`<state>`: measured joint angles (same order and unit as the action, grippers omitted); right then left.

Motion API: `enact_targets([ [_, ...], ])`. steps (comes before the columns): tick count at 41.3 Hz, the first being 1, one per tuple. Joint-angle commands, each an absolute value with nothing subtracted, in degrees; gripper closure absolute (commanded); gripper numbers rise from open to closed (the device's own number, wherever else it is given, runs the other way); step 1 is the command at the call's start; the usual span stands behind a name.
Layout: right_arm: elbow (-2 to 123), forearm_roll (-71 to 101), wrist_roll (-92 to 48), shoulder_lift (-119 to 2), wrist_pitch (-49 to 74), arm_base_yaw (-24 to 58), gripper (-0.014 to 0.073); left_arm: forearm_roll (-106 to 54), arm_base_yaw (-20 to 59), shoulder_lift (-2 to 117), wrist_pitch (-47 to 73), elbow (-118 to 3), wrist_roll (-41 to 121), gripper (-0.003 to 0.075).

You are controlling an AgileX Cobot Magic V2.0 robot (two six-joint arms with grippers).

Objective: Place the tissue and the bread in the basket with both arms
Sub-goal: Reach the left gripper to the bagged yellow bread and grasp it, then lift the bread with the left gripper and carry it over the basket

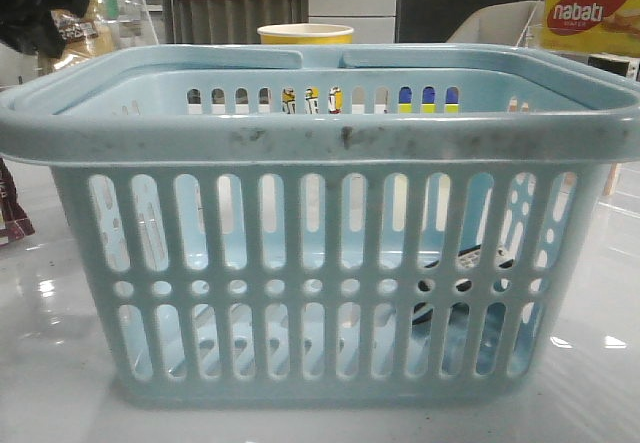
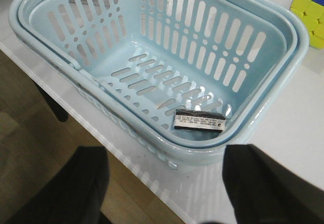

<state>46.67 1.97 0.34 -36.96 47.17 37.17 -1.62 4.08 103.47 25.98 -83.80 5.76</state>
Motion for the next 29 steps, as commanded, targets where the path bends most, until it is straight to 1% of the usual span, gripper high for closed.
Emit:
enact_targets([
  [1,48.2,1.4,0.0,-36.9,43.4,37.2,0.0021,-3.9,4.4,97.5,26.2,-86.0,5.7,0.0628],
  [8,48.2,1.4,0.0,-36.9,43.4,37.2,0.0021,-4.7,4.4,92.4,31.6,-86.0,5.7,0.0627],
  [11,48.2,1.4,0.0,-36.9,43.4,37.2,0.0021,-7.3,4.4,89.8,33.4,-86.0,5.7,0.0627],
  [15,48.2,1.4,0.0,-36.9,43.4,37.2,0.0021,-9.8,6.2,86.7,35.3,-86.0,5.8,0.0627],
  [22,48.2,1.4,0.0,-36.9,43.4,37.2,0.0021,-9.8,13.6,82.0,38.7,-86.0,8.5,0.0627],
  [29,48.2,1.4,0.0,-36.9,43.4,37.2,0.0021,-9.8,23.8,79.5,40.4,-84.6,10.3,0.0627],
])
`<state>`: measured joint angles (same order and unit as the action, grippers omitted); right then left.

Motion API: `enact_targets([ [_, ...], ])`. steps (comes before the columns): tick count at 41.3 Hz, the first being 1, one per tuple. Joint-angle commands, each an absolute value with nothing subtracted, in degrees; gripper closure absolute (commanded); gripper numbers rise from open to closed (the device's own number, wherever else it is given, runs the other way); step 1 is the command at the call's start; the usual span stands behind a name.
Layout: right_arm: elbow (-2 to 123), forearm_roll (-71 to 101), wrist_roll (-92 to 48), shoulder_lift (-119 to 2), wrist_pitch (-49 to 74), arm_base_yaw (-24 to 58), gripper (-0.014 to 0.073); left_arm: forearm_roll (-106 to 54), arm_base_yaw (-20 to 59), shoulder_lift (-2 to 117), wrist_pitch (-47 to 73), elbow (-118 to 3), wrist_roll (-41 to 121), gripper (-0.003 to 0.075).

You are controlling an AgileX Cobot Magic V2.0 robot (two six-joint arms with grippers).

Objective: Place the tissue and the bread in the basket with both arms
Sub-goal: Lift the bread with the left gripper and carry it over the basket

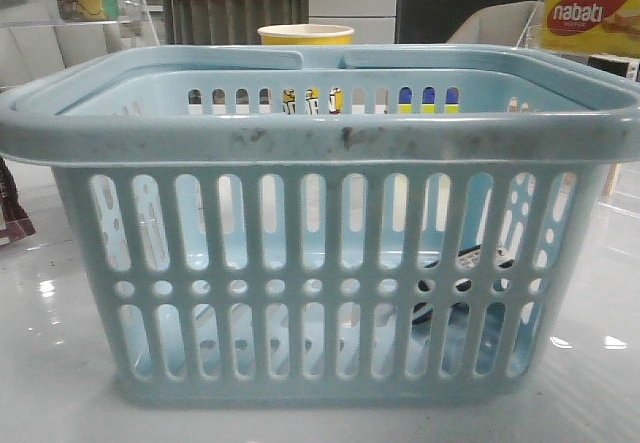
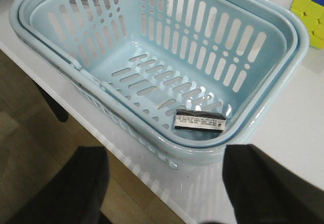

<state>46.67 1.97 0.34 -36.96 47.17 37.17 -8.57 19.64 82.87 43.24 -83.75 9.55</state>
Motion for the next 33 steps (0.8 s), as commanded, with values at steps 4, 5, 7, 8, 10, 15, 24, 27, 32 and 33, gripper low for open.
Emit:
enact_targets([
  [4,48.2,1.4,0.0,-36.9,43.4,37.2,0.0021,-9.8,29.1,78.7,39.7,-81.8,10.4,0.0627],
  [5,48.2,1.4,0.0,-36.9,43.4,37.2,0.0021,-9.8,30.5,78.5,39.6,-80.8,10.4,0.0627],
  [7,48.2,1.4,0.0,-36.9,43.4,37.2,0.0021,-9.6,32.5,78.4,39.3,-79.2,10.4,0.0627],
  [8,48.2,1.4,0.0,-36.9,43.4,37.2,0.0021,-9.6,33.3,78.4,39.3,-78.5,10.4,0.0627],
  [10,48.2,1.4,0.0,-36.9,43.4,37.2,0.0021,-9.6,35.0,78.4,39.3,-76.9,10.4,0.0627],
  [15,48.2,1.4,0.0,-36.9,43.4,37.2,0.0021,-9.6,37.8,78.4,37.3,-73.3,10.4,0.0627],
  [24,48.2,1.4,0.0,-36.9,43.4,37.2,0.0021,-9.6,38.6,78.4,35.5,-70.0,10.4,0.0613],
  [27,48.2,1.4,0.0,-36.9,43.4,37.2,0.0021,-9.6,38.6,78.4,35.5,-70.0,10.4,0.0549],
  [32,48.2,1.4,0.0,-36.9,43.4,37.2,0.0021,-9.6,38.6,78.4,35.4,-70.0,10.4,0.0367],
  [33,48.2,1.4,0.0,-36.9,43.4,37.2,0.0021,-9.6,38.6,78.4,35.4,-70.0,10.4,0.0325],
])
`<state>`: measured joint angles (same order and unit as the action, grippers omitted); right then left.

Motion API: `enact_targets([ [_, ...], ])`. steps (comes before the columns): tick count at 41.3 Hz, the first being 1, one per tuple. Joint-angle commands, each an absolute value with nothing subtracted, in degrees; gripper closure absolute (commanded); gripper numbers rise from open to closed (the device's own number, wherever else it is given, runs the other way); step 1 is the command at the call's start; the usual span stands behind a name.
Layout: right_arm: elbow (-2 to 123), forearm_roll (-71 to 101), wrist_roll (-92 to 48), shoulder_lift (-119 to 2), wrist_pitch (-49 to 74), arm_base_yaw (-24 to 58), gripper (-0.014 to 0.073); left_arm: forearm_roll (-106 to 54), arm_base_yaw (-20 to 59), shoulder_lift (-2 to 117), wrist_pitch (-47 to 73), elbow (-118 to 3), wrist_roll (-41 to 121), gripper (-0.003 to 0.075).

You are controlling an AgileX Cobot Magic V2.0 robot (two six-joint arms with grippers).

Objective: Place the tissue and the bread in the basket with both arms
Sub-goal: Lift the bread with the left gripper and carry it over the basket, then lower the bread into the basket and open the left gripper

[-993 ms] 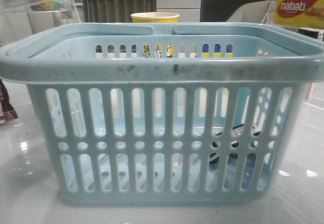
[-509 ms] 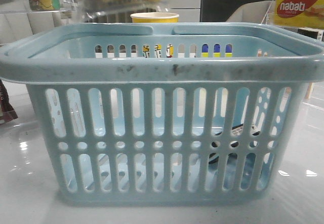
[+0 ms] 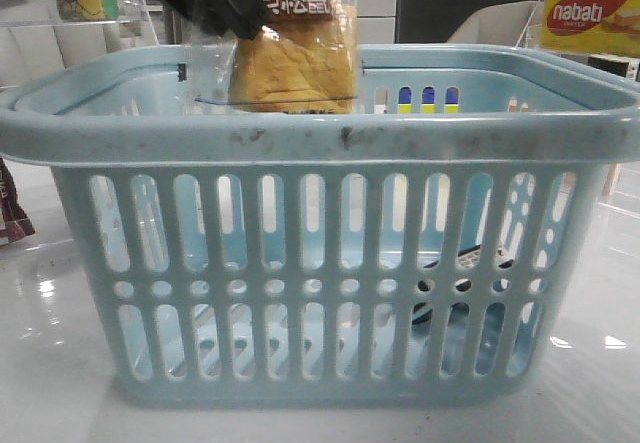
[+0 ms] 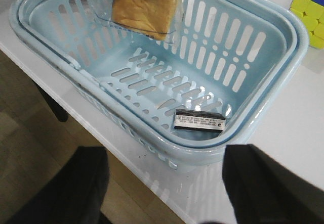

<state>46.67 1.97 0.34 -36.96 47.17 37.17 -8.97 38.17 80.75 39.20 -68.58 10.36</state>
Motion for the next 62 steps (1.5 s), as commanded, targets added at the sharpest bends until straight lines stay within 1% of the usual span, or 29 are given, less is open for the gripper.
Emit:
enact_targets([
  [1,48.2,1.4,0.0,-36.9,43.4,37.2,0.0021,-9.6,38.6,78.2,35.4,-70.0,10.4,0.0291],
  [3,48.2,1.4,0.0,-36.9,43.4,37.2,0.0021,-9.6,38.6,77.7,35.5,-70.0,10.4,0.0258],
  [4,48.2,1.4,0.0,-36.9,43.4,37.2,0.0021,-9.6,38.6,77.3,35.7,-70.0,10.4,0.0253],
  [9,48.2,1.4,0.0,-36.9,43.4,37.2,0.0021,-9.6,38.6,73.3,38.0,-70.0,10.4,0.0255],
  [17,48.2,1.4,0.0,-36.9,43.4,37.2,0.0021,-9.8,38.6,63.4,44.3,-69.3,10.4,0.0255],
  [36,48.2,1.4,0.0,-36.9,44.0,37.2,0.0021,-9.8,38.6,38.1,44.8,-50.1,10.4,0.0255],
  [42,48.2,1.4,0.0,-36.9,45.3,37.2,0.0021,-9.4,38.6,33.9,44.8,-45.2,10.4,0.0258],
  [45,48.2,0.5,0.0,-36.9,46.1,37.2,0.0021,-7.6,38.6,32.9,44.8,-43.8,9.4,0.0276],
  [49,48.2,-1.1,0.0,-36.9,47.3,37.2,0.0021,-4.4,38.6,32.9,44.8,-43.1,5.4,0.03],
  [54,48.2,-1.3,0.0,-36.9,47.4,37.2,0.0021,-3.6,38.6,32.9,44.5,-43.2,5.1,0.0304],
  [57,48.2,-1.2,0.0,-36.9,47.4,37.2,0.0039,-3.6,38.6,32.9,44.1,-43.2,4.2,0.0304],
  [59,48.2,-1.2,0.0,-36.9,47.4,37.2,0.008,-3.6,38.6,32.9,44.1,-43.2,4.2,0.0305],
  [62,48.2,-1.2,0.0,-36.9,47.4,37.2,0.0178,-3.6,38.6,32.9,44.1,-43.2,4.2,0.0324],
])
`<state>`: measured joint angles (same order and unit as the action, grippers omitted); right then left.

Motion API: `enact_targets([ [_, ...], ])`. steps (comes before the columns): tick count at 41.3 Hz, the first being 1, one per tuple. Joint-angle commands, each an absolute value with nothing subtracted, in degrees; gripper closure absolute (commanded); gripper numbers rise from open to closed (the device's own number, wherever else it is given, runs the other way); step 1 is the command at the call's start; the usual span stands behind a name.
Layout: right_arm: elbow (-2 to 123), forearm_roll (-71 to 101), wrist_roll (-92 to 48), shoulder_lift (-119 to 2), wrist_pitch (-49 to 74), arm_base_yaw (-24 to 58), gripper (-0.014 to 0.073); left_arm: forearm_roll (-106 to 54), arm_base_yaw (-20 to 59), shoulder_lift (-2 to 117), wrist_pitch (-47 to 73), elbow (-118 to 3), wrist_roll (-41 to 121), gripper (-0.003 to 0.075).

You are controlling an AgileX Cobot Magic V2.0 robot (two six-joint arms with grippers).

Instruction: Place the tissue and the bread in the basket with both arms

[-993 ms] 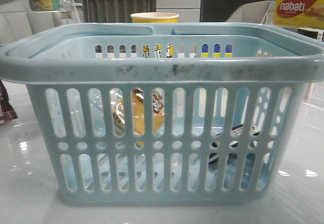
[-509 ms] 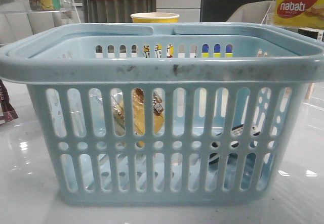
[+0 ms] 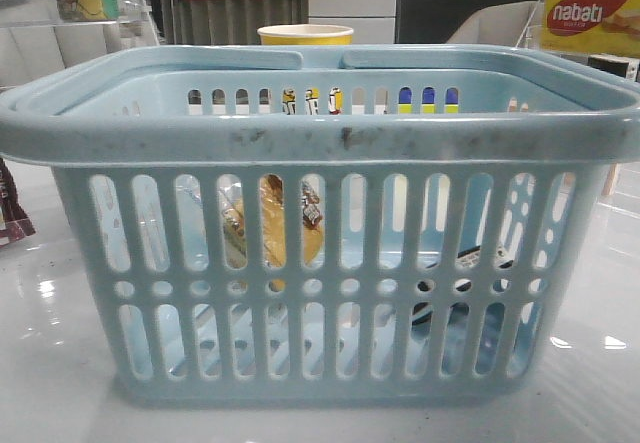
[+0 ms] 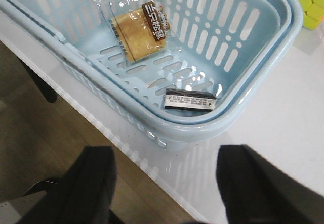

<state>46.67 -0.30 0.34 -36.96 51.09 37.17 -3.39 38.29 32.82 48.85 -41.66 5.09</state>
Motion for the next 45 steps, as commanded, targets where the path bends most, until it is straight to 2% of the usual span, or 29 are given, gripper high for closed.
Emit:
enact_targets([
  [1,48.2,-1.2,0.0,-36.9,47.4,37.2,0.0209,-3.6,38.6,32.9,44.1,-43.2,4.2,0.0339],
  [6,48.2,-1.2,0.0,-36.9,47.4,37.2,0.039,-3.6,38.6,32.9,44.1,-43.2,4.2,0.044],
  [12,48.2,-1.2,0.0,-36.9,47.4,37.2,0.0539,-3.6,38.6,32.9,44.1,-43.2,4.2,0.0579],
  [15,48.2,-1.2,0.0,-36.9,47.4,37.2,0.0535,-3.6,38.6,32.9,44.2,-43.2,4.2,0.063],
  [34,48.2,-1.2,0.0,-36.9,47.4,37.2,0.0536,-3.6,38.4,32.4,44.0,-43.0,4.2,0.0627],
  [41,48.2,-1.2,0.0,-36.9,47.4,37.2,0.0536,-3.9,30.4,28.0,43.1,-41.6,4.2,0.0627],
  [45,48.2,-1.2,0.0,-36.9,47.4,37.2,0.0536,-3.9,23.3,23.2,34.1,-37.5,4.2,0.0627],
])
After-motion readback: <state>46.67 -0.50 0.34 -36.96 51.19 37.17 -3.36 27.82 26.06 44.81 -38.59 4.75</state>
